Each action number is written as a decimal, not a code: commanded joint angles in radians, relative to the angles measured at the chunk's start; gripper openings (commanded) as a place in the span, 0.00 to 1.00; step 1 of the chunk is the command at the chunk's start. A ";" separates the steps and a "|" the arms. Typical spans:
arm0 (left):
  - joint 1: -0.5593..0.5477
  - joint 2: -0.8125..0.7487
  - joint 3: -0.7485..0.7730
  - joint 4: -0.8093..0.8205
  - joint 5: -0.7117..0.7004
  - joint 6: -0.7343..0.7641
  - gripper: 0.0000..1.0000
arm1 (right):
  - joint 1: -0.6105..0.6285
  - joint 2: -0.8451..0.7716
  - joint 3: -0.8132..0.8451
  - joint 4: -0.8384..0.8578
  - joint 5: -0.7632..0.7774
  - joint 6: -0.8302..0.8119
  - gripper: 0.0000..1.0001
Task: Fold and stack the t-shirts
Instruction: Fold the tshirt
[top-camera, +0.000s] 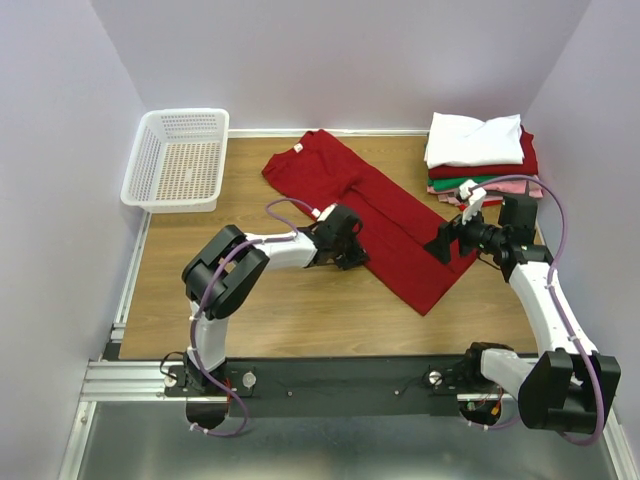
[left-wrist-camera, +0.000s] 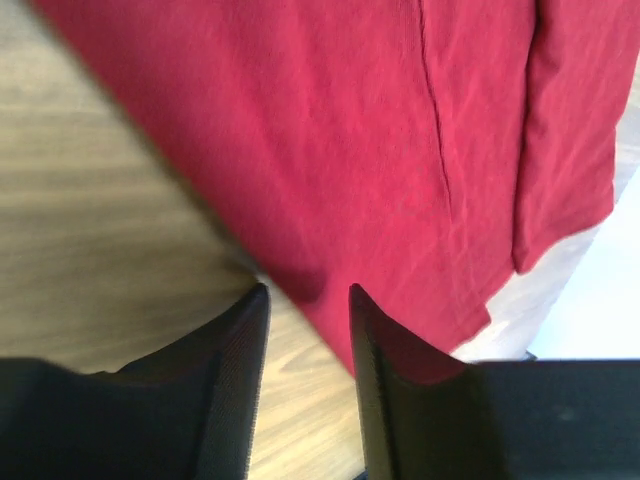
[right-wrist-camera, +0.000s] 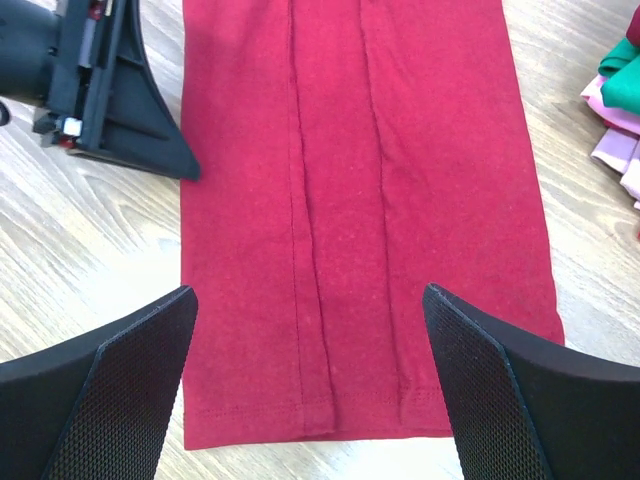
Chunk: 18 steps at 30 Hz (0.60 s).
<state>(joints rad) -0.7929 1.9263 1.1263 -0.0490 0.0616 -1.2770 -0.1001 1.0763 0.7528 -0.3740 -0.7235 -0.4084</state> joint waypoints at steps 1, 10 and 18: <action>0.001 0.057 0.015 -0.066 -0.088 0.027 0.32 | -0.010 -0.021 0.006 0.010 -0.033 0.013 1.00; 0.006 0.068 0.015 -0.054 -0.082 0.093 0.00 | -0.013 -0.026 0.005 0.010 -0.050 0.016 1.00; 0.004 -0.156 -0.236 -0.048 -0.066 0.205 0.00 | -0.016 -0.039 0.003 0.010 -0.067 0.019 1.00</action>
<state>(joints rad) -0.7921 1.8606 1.0142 -0.0128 0.0360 -1.1660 -0.1070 1.0603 0.7528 -0.3740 -0.7532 -0.3996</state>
